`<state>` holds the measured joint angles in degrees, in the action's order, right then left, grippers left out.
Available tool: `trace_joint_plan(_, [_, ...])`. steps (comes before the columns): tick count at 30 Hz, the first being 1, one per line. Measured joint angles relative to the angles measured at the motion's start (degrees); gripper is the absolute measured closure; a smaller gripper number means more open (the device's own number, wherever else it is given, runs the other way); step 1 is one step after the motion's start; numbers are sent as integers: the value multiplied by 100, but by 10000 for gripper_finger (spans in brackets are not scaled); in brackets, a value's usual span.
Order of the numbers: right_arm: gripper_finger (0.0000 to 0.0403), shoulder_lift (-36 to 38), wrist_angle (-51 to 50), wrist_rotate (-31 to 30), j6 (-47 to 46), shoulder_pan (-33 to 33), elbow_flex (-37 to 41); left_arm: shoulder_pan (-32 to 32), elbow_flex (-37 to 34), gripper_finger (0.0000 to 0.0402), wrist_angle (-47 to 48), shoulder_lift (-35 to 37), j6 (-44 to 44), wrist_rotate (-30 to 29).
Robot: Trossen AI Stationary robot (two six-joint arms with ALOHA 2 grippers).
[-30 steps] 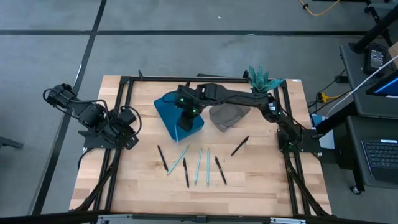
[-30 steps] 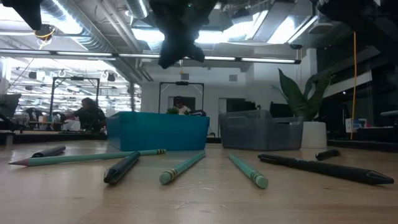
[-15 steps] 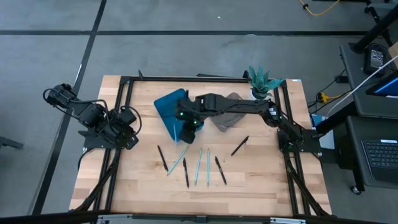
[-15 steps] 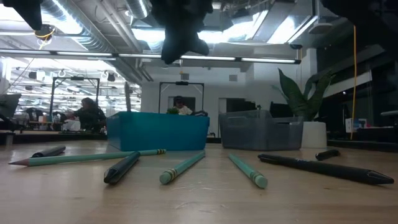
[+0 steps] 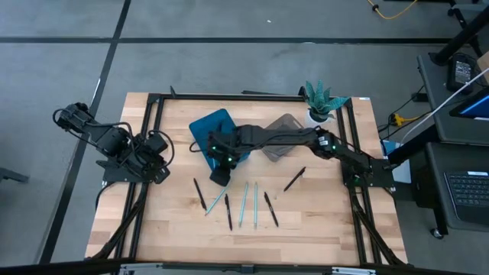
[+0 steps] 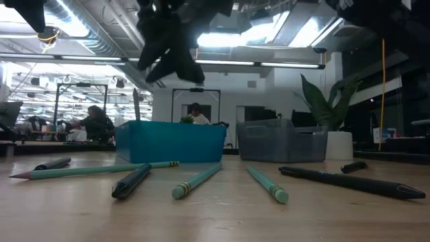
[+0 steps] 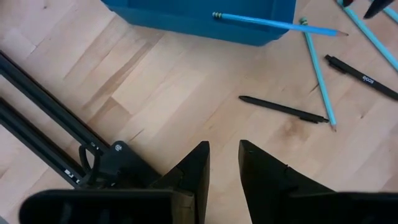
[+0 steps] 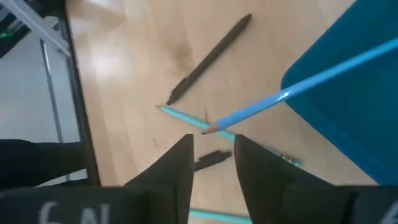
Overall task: Sort pens & pencils
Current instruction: Put the blue pencil into the blue bin
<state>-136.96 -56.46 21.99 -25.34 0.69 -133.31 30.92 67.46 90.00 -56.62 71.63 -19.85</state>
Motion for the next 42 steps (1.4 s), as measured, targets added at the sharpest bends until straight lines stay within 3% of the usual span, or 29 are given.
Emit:
trace_joint_plan(12, [276, 2, 21, -299, -279, 159, -3, 1, 0, 321, 2, 0, -170, -64])
trace_joint_plan(25, [276, -235, 234, -225, -1037, 173, -7, 0, 0, 321, 2, -2, -168, -228])
trace_joint_plan(42, [276, -420, 387, -131, -1178, 144, -3, 0, 0, 321, 2, 0, -270, -313])
